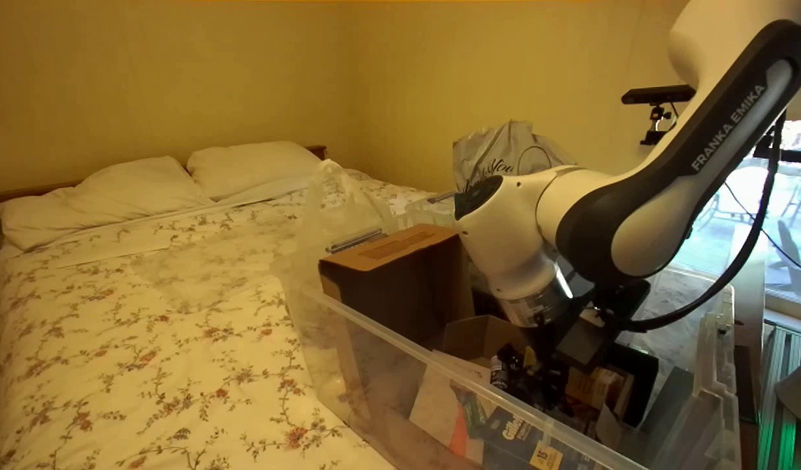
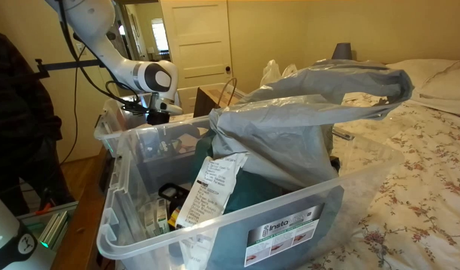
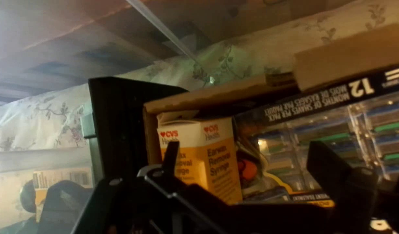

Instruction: Move the remote and the pink box from the left storage box to the right storage box

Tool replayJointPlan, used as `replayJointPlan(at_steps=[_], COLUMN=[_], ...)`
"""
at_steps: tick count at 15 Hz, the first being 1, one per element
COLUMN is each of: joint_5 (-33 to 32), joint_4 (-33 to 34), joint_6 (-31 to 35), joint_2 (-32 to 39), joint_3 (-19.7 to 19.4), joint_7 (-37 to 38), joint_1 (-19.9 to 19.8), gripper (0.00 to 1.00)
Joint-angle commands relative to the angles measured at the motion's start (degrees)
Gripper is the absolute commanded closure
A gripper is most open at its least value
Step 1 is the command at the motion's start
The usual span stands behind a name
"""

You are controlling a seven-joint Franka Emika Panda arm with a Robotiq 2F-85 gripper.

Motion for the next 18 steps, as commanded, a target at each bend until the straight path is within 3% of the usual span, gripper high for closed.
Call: replayJointPlan(at_steps=[1, 6, 15, 18], joint_5=[0.51, -1.07, 0.61, -0.01], joint_4=[-1.55, -5.60, -9.51, -10.48], joint_6=[0.68, 4.86, 13.94, 13.88], joint_2=[-1.26, -3.64, -1.58, -2.50], joint_3=[0.80, 0.79, 0.07, -0.21], joint_7=[0.13, -2.37, -8.33, -7.57], joint_1=[-0.99, -2.58, -6.03, -5.96], gripper=[0.00, 0.00, 0.00, 0.00])
